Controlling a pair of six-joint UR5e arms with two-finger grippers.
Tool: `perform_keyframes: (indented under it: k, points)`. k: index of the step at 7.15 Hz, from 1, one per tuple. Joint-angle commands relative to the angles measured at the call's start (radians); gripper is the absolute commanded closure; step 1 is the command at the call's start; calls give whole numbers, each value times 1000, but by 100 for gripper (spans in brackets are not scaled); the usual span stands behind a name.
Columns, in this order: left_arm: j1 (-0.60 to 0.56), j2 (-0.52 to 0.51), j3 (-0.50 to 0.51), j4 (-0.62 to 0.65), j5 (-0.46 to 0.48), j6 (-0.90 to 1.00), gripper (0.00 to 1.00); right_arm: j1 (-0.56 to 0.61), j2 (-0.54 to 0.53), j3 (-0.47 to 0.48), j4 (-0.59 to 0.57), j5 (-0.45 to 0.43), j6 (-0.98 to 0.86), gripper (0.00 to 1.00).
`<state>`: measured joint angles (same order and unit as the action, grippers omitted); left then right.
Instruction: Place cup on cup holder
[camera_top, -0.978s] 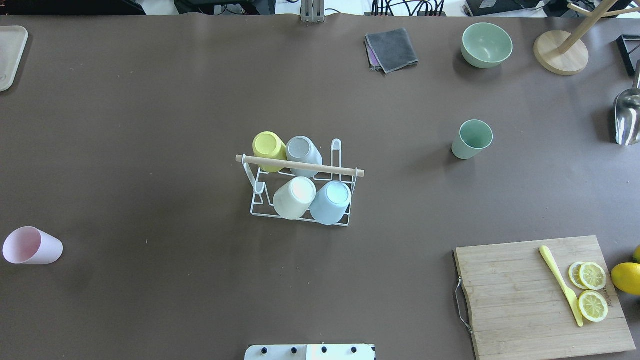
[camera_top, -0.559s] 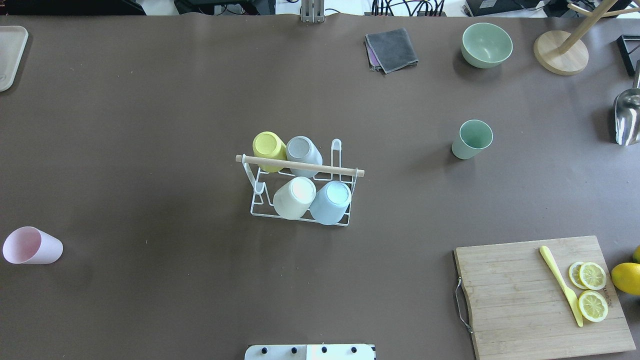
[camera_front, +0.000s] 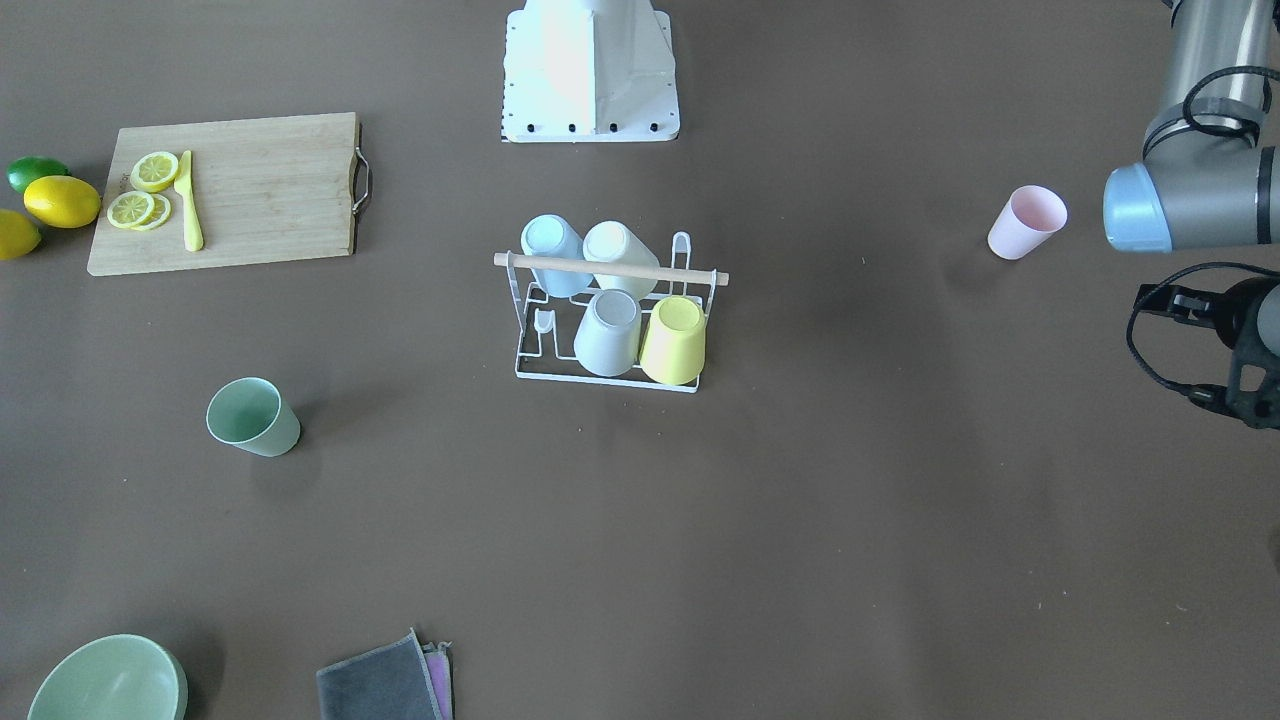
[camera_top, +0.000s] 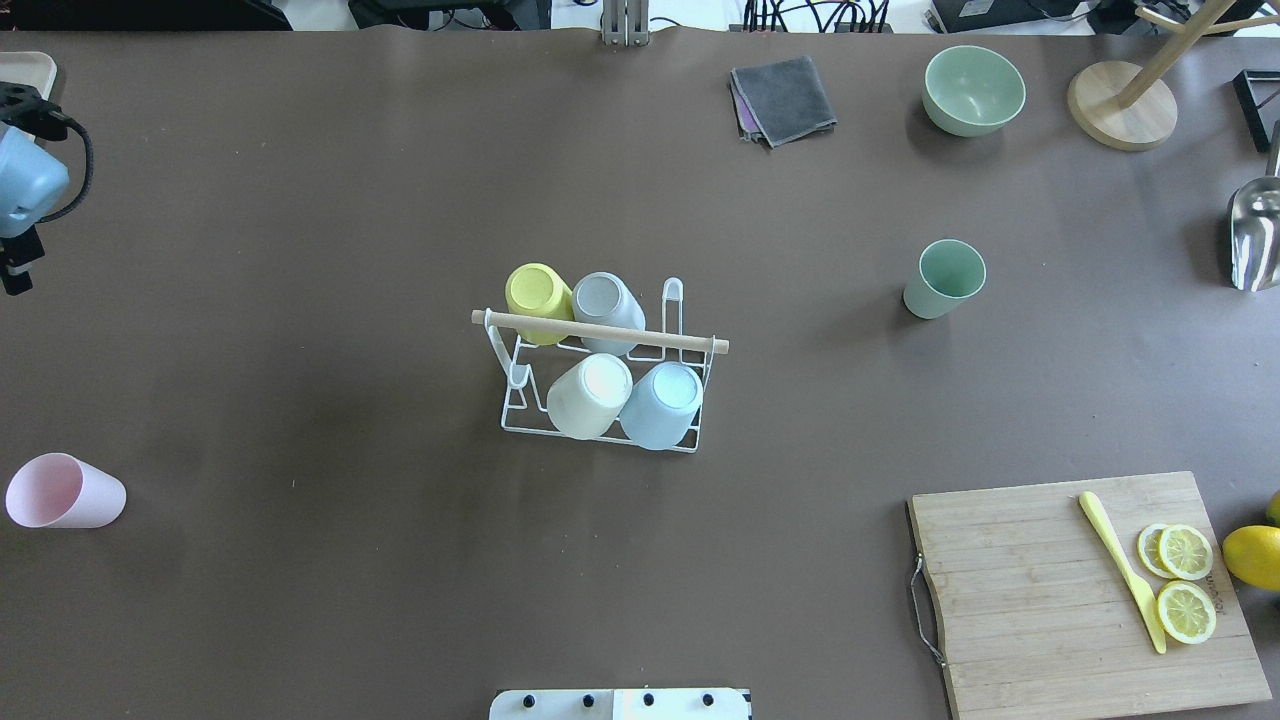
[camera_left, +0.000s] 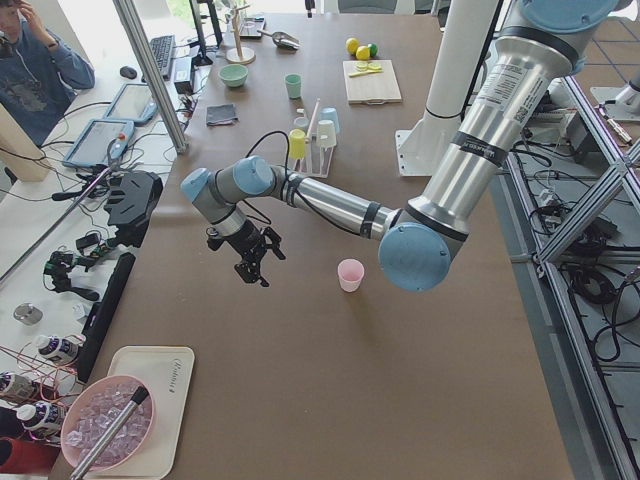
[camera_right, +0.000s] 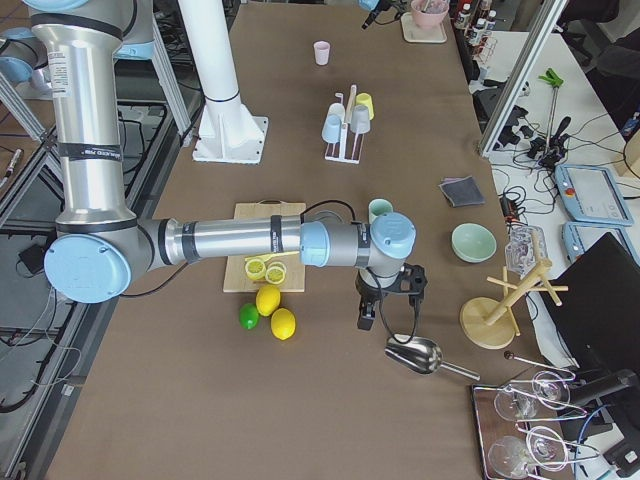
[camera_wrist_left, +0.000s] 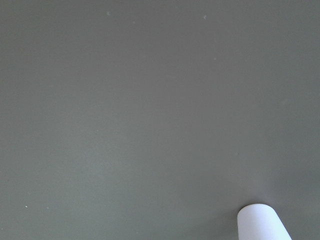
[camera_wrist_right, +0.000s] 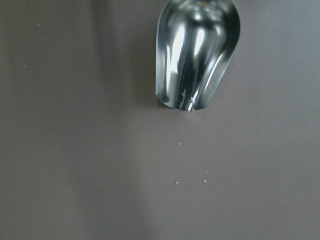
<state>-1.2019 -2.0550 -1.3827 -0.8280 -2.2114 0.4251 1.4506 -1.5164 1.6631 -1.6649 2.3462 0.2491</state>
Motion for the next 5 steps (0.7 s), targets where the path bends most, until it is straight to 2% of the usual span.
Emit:
perform_keyframes:
  k: [1, 4, 5]
  points:
    - [42, -82, 108, 124, -36, 103, 1, -99, 71, 26, 4, 4, 145, 0]
    - [151, -96, 137, 136, -65, -20, 1, -278, 264, 9, 4, -8, 327, 0]
    - [168, -103, 143, 145, -64, -17, 1, -307, 297, 7, 5, -30, 331, 0]
